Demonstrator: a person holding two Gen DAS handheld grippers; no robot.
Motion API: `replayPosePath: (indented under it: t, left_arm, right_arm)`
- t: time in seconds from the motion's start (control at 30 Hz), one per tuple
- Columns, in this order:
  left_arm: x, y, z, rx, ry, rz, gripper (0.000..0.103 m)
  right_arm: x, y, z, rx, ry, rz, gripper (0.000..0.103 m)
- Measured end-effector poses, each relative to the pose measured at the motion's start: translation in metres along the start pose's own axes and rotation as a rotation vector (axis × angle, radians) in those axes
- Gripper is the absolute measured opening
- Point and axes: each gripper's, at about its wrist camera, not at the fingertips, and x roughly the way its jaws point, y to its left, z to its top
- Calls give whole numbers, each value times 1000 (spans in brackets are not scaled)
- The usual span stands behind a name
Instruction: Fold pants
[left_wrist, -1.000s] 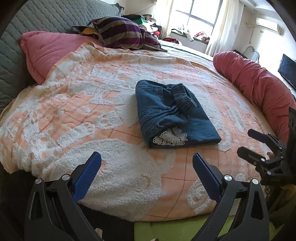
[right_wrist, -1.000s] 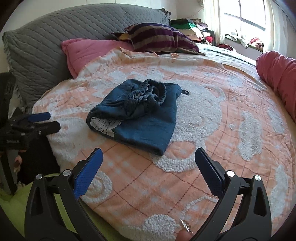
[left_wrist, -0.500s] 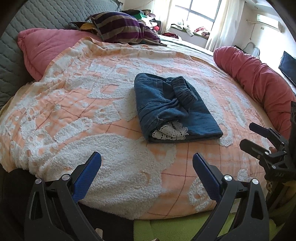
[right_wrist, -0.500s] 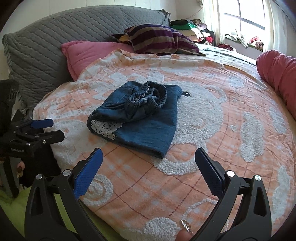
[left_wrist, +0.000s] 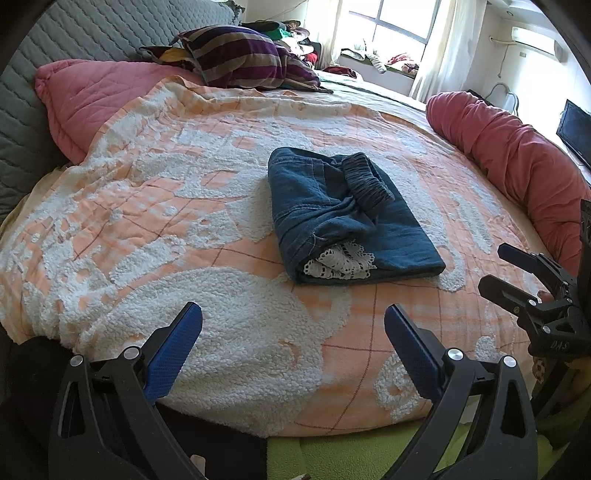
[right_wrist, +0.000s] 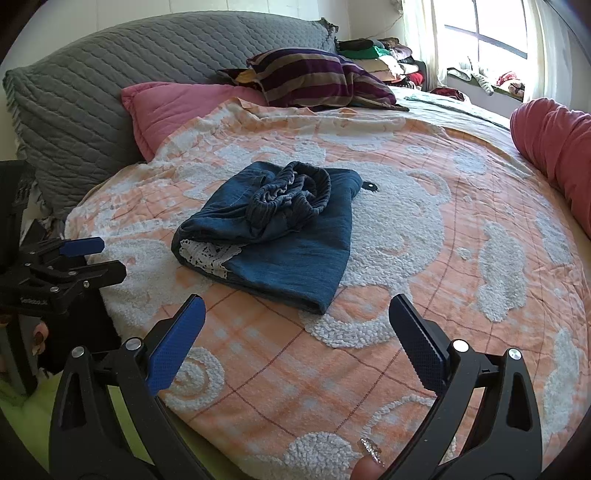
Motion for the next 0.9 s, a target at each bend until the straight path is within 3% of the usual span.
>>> replayPosePath:
  t: [0.9]
  left_arm:
    - [0,2,-1,6,2,6,98]
  right_arm:
    - [-2,-1,-2,16,-7,-23,94]
